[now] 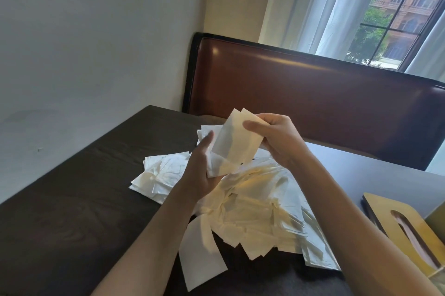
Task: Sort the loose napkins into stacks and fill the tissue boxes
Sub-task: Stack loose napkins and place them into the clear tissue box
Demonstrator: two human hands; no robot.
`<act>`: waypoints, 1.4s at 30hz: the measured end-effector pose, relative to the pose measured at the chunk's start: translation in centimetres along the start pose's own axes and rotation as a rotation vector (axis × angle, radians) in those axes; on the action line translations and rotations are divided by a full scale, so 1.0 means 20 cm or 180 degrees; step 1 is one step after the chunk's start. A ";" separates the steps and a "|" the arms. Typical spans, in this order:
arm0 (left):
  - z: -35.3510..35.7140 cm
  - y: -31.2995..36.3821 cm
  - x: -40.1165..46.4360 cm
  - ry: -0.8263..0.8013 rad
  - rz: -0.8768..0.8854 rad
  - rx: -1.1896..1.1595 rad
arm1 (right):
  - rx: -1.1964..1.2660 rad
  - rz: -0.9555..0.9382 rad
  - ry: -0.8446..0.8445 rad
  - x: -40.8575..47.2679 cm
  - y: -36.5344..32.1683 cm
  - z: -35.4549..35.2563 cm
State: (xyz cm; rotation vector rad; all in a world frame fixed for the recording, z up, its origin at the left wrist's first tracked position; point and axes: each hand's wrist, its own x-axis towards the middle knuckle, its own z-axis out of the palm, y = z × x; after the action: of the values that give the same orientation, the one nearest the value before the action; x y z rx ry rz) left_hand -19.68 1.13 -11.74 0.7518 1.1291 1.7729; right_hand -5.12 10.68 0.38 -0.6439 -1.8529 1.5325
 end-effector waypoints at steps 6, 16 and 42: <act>0.10 0.10 -0.08 -0.0483 -0.0211 -0.0952 | -0.1444 0.0091 -0.0118 0.05 0.00 0.07; 0.13 0.13 -0.08 -0.0188 -0.0433 -0.1089 | -0.0424 -0.0108 0.0632 0.06 0.01 0.01; 0.22 0.29 -0.23 -0.0433 -0.0530 -0.1752 | -0.1278 0.0351 0.0822 -0.24 0.11 -0.19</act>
State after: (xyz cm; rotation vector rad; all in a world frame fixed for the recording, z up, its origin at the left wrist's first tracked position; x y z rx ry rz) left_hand -16.04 -2.39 -4.88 0.4210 0.5506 1.7438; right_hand 0.86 10.26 -2.08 -1.0889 -1.9595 1.0820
